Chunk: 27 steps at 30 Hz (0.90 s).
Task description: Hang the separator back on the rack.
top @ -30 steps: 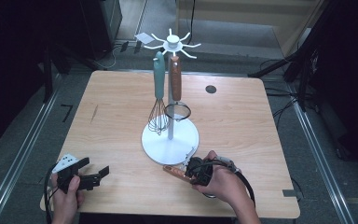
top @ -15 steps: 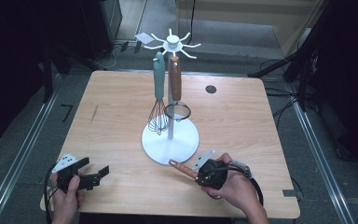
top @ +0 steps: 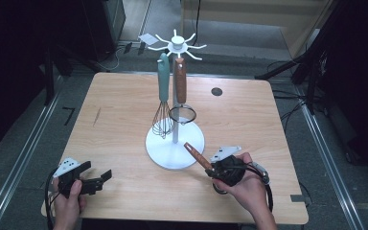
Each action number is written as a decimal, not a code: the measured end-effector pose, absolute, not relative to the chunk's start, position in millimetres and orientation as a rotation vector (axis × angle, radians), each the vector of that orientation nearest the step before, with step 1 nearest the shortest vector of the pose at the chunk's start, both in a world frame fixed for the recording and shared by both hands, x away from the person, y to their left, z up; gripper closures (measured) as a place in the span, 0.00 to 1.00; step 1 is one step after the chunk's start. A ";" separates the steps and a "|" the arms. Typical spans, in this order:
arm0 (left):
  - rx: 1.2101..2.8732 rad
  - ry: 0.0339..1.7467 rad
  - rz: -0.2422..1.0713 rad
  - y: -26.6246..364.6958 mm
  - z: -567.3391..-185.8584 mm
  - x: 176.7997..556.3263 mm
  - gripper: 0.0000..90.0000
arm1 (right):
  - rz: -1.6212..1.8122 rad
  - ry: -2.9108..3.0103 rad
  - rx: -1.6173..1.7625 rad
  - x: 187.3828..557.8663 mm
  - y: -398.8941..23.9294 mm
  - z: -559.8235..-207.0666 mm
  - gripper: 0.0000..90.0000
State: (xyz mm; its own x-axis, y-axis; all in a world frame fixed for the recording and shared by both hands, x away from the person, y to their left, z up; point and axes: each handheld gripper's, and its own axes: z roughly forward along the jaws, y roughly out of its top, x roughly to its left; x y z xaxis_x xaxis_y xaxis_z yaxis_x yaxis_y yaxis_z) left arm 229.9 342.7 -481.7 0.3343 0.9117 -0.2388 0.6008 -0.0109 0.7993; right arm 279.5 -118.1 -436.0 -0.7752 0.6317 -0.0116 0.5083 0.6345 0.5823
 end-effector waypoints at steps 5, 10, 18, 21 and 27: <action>1.710 1.368 0.455 343.2 -480.4 230.1 0.02 | 0.893 2.563 1.023 282.9 -121.9 -437.4 0.79; 1.713 1.353 0.475 343.3 -477.7 229.2 0.02 | 0.967 2.468 1.057 281.2 -128.4 -432.7 0.79; 1.668 1.355 0.523 356.8 -475.2 233.4 0.02 | 1.116 2.354 1.102 281.0 -141.3 -431.4 0.79; 1.664 1.356 0.532 358.3 -475.8 233.4 0.02 | 1.151 2.330 1.105 279.9 -143.5 -429.8 0.79; 1.682 1.345 0.544 354.6 -478.2 232.1 0.02 | 1.226 2.271 1.101 277.5 -144.9 -428.9 0.79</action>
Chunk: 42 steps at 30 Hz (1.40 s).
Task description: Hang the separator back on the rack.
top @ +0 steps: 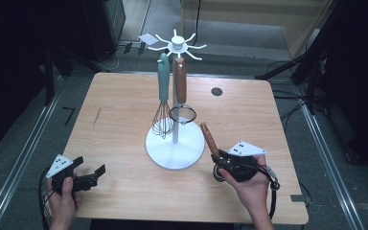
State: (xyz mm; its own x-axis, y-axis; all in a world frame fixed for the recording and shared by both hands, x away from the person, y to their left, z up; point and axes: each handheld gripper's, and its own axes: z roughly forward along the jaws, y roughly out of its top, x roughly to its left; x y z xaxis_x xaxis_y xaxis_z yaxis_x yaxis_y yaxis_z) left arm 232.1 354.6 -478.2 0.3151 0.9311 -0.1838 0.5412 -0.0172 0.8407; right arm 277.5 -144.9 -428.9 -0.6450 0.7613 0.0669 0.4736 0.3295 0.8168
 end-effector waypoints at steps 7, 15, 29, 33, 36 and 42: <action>1.685 1.348 0.544 353.5 -480.2 233.4 0.02 | 1.307 2.202 1.094 276.8 -147.7 -424.7 0.79; 1.679 1.350 0.548 353.9 -480.9 234.4 0.02 | 1.405 2.124 1.092 273.4 -152.7 -416.5 0.79; 1.690 1.349 0.553 352.6 -481.2 234.2 0.02 | 1.501 2.014 1.082 265.7 -158.8 -400.8 0.79; 1.686 1.352 0.552 352.7 -481.3 234.3 0.02 | 1.537 1.984 1.080 263.7 -161.0 -397.1 0.79; 1.689 1.352 0.554 352.2 -481.3 234.6 0.02 | 1.555 1.974 1.075 262.8 -162.6 -394.4 0.79; 1.688 1.351 0.554 352.1 -481.6 233.8 0.02 | 1.588 1.941 1.054 260.1 -163.4 -383.8 0.79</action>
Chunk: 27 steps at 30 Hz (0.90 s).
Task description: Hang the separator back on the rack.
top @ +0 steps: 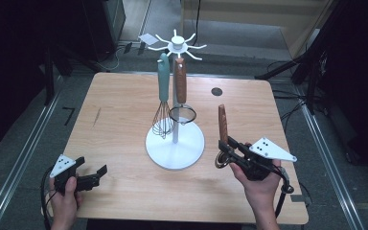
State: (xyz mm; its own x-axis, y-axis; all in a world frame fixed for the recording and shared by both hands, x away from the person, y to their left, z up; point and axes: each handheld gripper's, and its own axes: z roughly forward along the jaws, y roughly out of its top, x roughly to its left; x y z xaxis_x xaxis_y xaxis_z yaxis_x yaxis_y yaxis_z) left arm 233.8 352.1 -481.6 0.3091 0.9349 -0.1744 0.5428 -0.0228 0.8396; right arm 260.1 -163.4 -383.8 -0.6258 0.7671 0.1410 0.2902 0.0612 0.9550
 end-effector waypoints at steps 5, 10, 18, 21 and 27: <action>1.693 1.344 0.557 351.4 -481.8 233.2 0.02 | 1.611 1.922 1.028 258.0 -159.9 -372.6 0.79; 1.694 1.347 0.556 350.4 -482.0 233.7 0.02 | 1.651 1.902 0.993 257.7 -153.7 -364.2 0.79; 1.693 1.344 0.549 351.2 -482.0 233.6 0.02 | 1.672 1.842 0.976 260.8 -147.1 -353.2 0.79; 1.690 1.344 0.549 351.2 -482.1 233.9 0.02 | 1.682 1.828 0.970 262.9 -144.0 -349.4 0.79; 1.697 1.345 0.552 350.7 -482.3 234.1 0.02 | 1.684 1.833 0.942 266.9 -136.2 -342.5 0.79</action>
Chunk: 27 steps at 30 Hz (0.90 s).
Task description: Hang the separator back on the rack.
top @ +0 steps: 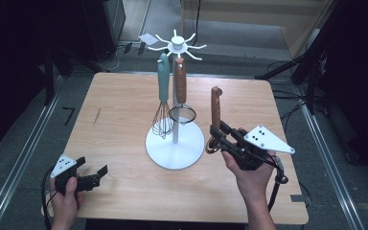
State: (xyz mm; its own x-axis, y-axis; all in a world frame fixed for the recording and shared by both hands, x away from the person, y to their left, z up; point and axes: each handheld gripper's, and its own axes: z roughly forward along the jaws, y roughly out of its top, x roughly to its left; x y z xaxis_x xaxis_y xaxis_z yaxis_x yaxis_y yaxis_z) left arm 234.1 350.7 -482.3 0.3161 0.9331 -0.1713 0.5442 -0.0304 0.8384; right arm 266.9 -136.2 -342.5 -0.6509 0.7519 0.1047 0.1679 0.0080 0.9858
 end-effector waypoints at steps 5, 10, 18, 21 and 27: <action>1.700 1.345 0.553 350.2 -482.4 233.8 0.02 | 1.689 1.829 0.916 267.7 -131.7 -337.0 0.79; 1.701 1.346 0.553 350.0 -482.5 234.1 0.02 | 1.692 1.826 0.910 269.5 -129.3 -334.9 0.79; 1.705 1.346 0.554 349.2 -482.8 234.3 0.02 | 1.709 1.812 0.886 272.9 -123.7 -327.8 0.79; 1.706 1.345 0.552 348.8 -483.0 234.5 0.02 | 1.715 1.808 0.879 273.7 -121.3 -324.0 0.79; 1.712 1.345 0.553 348.2 -483.3 234.5 0.02 | 1.721 1.798 0.864 275.9 -118.2 -318.5 0.79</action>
